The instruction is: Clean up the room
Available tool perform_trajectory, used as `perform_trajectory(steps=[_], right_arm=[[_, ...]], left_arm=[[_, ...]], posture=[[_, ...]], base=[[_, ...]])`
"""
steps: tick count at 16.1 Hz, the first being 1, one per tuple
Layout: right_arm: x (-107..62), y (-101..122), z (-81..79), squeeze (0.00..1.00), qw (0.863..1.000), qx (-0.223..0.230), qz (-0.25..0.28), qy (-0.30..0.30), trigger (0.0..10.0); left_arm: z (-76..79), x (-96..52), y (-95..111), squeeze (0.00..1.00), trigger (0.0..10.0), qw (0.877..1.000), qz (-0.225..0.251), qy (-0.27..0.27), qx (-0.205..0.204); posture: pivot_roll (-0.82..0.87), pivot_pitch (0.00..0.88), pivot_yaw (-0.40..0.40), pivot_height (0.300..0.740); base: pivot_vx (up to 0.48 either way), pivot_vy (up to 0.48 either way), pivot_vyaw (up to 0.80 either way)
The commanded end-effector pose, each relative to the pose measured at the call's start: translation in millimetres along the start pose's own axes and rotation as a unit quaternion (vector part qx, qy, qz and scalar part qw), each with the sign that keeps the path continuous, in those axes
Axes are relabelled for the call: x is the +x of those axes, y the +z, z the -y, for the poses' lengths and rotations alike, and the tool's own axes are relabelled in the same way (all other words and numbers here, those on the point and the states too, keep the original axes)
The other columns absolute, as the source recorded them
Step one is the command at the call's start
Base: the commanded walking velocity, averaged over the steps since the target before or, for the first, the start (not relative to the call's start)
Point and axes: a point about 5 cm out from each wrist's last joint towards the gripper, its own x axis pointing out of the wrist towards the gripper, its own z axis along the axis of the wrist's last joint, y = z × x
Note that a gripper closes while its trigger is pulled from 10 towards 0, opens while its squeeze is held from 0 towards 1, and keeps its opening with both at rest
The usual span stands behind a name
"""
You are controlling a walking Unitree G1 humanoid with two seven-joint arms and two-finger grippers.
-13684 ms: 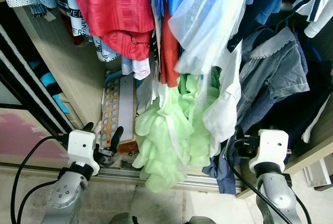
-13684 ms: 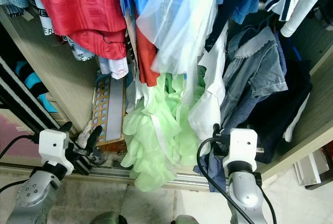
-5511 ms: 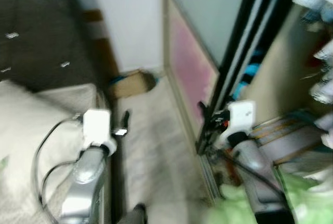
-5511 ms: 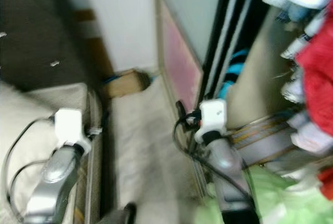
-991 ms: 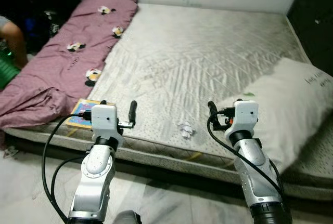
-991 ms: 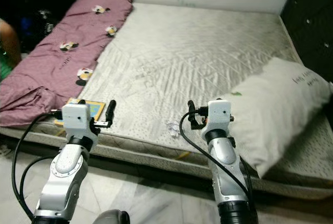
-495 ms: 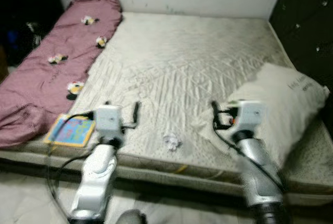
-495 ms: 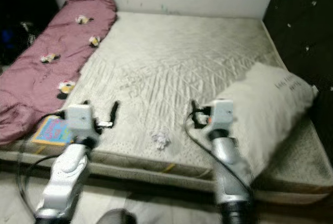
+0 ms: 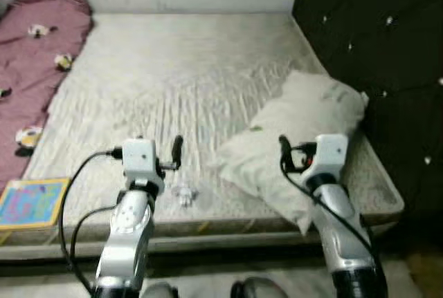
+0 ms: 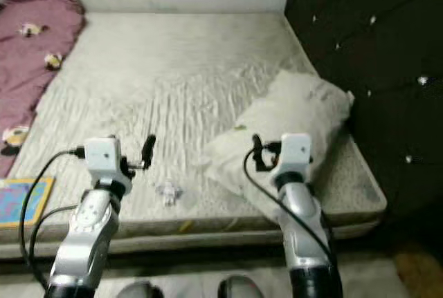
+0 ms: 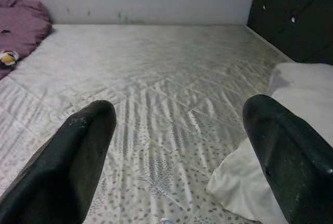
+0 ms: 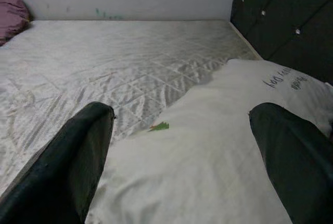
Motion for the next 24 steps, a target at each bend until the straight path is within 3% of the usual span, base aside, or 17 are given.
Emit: perform_trajectory(steps=[1,13,24], right_arm=[[1.3,2.3,-4.5,0.00,1.000,-0.003,0.002,0.007,10.0],[2.7,2.4,-4.1,0.00,1.000,-0.019,0.000,-0.001,10.0],[4.5,1.8,-1.6,0.00,1.000,-0.020,0.001,-0.007,10.0]], left_arm=[[-3.5,-1.4,-1.2,0.00,10.0,1.000,-0.005,0.005,0.004],[-0.3,-2.8,-2.2,0.00,10.0,1.000,-0.010,-0.009,-0.005],[2.2,-3.6,2.4,0.00,10.0,1.000,0.009,-0.026,-0.007]], posture=[[-0.01,0.080,-0.023,0.740],[0.00,0.086,-0.027,0.740],[-0.01,0.080,-0.029,0.740]], base=[[0.000,0.480,0.00],[0.000,0.445,0.00],[0.000,0.000,-0.17]])
